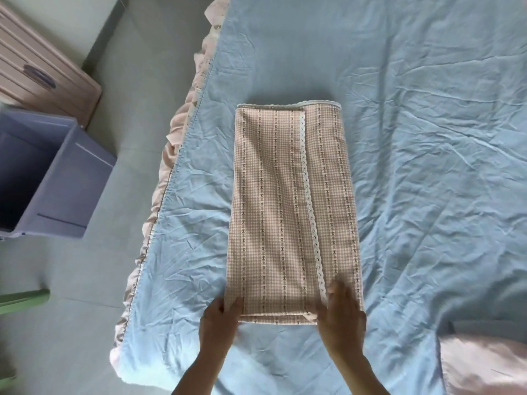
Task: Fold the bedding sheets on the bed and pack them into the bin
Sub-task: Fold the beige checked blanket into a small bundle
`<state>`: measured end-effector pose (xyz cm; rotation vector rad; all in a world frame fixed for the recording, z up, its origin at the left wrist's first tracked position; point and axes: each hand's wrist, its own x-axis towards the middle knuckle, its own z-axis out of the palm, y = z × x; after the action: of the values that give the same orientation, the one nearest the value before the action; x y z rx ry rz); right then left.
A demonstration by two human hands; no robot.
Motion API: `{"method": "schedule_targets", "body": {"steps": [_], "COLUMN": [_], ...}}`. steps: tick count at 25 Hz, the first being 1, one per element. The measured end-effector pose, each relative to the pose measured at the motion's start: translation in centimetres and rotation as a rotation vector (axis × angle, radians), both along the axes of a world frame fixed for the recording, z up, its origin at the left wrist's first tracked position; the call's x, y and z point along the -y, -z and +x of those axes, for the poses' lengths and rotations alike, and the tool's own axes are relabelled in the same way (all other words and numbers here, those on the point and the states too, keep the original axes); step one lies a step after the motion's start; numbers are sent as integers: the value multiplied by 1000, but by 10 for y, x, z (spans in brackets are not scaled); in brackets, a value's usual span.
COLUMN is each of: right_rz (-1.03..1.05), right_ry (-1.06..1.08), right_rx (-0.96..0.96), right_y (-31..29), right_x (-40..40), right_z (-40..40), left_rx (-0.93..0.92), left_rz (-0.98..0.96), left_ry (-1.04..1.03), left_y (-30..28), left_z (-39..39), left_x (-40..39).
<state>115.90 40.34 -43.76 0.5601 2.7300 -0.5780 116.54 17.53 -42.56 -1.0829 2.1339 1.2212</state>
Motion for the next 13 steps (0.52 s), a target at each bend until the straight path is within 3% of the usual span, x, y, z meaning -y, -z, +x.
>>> {"method": "schedule_targets", "body": {"steps": [1,3,5,6,8,10,13], "right_rz": [91,72,69,114,248,365,445], "right_ry": [-98,-372,-661,-741,-762,-743,-731], "right_rx": [-166,-413,-423,-359,-259,-238,-294], "right_y": [-3,-10,-1,7,24,34,45], "right_x": [-1,2,-2,-6,-12,-8,-1], "right_z": [3,12,20,24,29,26,25], "left_rx": [-47,-369,-589,-595,-426,-296,-263], "left_rz": [-248,-606,-619,-606,-621,-707,-840], "left_ry": [136,437,871,1077,1331,1345,1374], "left_y": [-2,-6,-1,8,21,25,28], "left_z": [-3,-3,0,5,14,9,-6], "left_x": [0,-2,-6,-8,-15,-25,-38]}}
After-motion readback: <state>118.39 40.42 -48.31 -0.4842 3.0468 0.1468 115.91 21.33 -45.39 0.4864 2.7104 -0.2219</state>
